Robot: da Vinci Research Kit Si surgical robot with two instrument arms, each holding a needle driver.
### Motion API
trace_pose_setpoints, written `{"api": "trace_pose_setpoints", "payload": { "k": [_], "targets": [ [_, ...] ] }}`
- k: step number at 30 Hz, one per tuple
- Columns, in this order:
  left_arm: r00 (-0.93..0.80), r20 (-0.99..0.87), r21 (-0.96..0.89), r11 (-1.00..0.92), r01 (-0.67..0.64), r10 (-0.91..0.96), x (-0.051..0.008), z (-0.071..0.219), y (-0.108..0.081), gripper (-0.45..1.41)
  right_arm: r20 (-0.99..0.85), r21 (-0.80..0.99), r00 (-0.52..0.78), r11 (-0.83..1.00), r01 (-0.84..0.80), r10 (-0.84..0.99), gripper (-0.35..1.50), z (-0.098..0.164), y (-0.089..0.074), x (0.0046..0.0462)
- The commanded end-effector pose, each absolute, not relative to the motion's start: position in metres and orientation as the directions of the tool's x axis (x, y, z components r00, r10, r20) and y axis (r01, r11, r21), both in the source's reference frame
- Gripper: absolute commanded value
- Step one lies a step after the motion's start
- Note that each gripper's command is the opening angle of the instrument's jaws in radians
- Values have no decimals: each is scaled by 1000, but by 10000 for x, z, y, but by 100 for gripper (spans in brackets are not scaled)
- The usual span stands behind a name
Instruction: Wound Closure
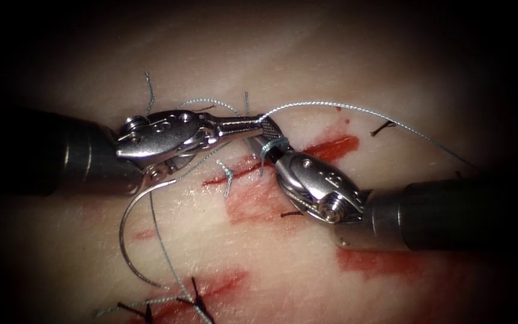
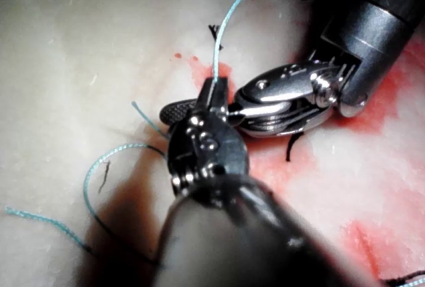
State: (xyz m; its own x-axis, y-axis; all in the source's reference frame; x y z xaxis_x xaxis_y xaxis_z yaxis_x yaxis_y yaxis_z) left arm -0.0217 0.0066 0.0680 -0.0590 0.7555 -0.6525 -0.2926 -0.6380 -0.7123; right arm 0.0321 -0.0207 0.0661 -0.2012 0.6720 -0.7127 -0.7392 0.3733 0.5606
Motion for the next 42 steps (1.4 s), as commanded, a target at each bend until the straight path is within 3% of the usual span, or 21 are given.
{"api": "trace_pose_setpoints", "payload": {
  "k": [1, 7, 11, 14, 21, 26, 31, 42],
  "targets": [
    [-59, -653, -711, -639, -293, 755, -222, 687, 62, -45, -713, 562, -203, 373, -739, 672, 27, 664, -209, 332],
    [-59, -654, -710, -639, -295, 754, -223, 687, 61, -45, -713, 559, -204, 369, -742, 671, 24, 667, -205, 336],
    [-59, -655, -709, -640, -296, 753, -224, 688, 60, -45, -713, 558, -205, 367, -744, 670, 10, 668, -203, 340],
    [-59, -656, -708, -641, -296, 752, -224, 689, 59, -45, -713, 558, -205, 366, -744, 670, -35, 668, -203, 341],
    [-52, -658, -703, -638, -315, 751, -217, 693, 65, -45, -684, 594, -230, 346, -726, 692, -35, 656, -203, 331],
    [-54, -657, -649, -600, -468, 752, -193, 712, 87, -45, -682, 602, -222, 363, -711, 696, -35, 649, -215, 310],
    [-38, -665, -627, -586, -514, 745, -170, 733, 104, -45, -685, 607, -207, 389, -693, 699, -35, 648, -223, 294],
    [-41, -677, -565, -555, -610, 735, -142, 754, 126, -45, -650, 606, -14, 507, -613, 760, -35, 641, -258, 253]
  ]
}}
